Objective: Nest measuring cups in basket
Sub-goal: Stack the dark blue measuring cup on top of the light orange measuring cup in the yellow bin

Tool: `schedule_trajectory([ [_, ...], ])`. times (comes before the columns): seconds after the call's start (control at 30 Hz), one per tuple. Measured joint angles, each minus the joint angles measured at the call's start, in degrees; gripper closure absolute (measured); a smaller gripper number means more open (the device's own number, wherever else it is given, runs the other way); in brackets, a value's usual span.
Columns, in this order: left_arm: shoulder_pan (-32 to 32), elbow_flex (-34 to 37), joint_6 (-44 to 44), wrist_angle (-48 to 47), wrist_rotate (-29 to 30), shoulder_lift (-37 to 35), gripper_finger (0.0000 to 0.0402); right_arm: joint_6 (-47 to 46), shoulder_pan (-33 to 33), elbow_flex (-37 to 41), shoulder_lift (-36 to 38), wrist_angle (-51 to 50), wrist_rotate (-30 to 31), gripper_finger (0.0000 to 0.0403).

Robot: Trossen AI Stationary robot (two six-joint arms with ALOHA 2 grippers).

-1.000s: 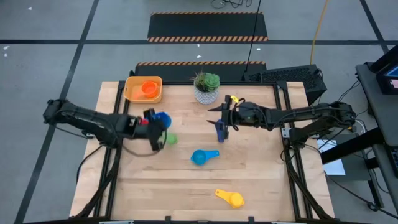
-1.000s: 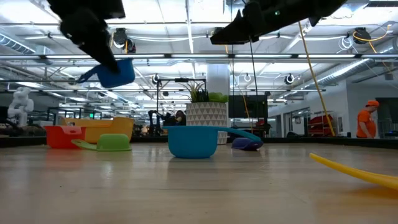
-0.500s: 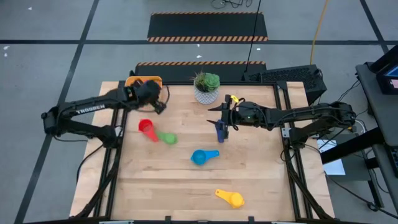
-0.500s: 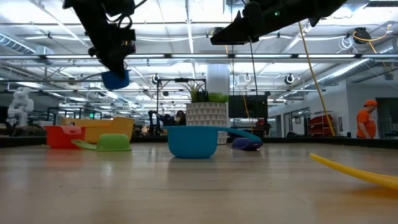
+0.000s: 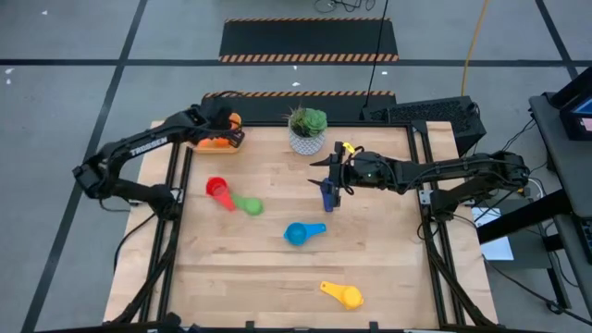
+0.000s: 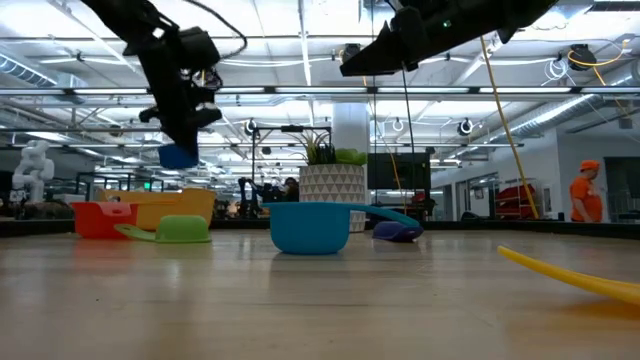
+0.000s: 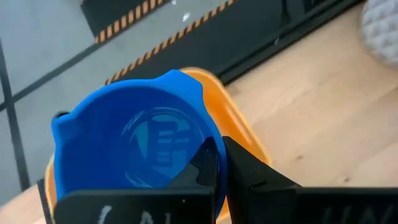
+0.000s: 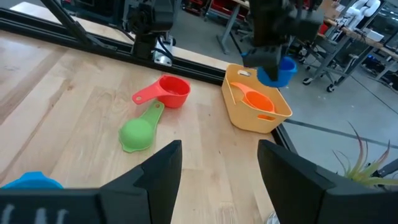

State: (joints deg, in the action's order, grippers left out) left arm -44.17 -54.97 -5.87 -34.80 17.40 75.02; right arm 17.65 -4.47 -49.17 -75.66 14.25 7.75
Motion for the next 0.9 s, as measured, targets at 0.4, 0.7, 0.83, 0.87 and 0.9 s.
schedule_trajectory([
  [0.4, -0.7, 0.0, 0.2, 1.1, 0.2, 7.0, 0.0392, -0.4, 0.0, 0.0, 0.0, -1.0, 0.0, 0.0200],
  [0.7, -1.3, 0.0, 1.7, 2.1, 0.6, 7.5, 0.0382, -0.7, 0.0, 0.0, 0.0, -1.0, 0.0, 0.0200],
  [0.83, -2.4, 0.0, 2.6, 2.1, 0.8, 7.5, 0.0394, -0.8, 0.0, 0.0, 0.0, -1.0, 0.0, 0.0200],
  [0.87, -2.4, 0.0, 2.8, 2.0, 0.8, 7.5, 0.0394, -0.9, 0.0, 0.0, 0.0, -1.0, 0.0, 0.0200],
  [0.9, -2.3, 0.0, 3.0, 2.0, 0.8, 7.5, 0.0393, -0.9, 0.0, 0.0, 0.0, -1.0, 0.0, 0.0200],
])
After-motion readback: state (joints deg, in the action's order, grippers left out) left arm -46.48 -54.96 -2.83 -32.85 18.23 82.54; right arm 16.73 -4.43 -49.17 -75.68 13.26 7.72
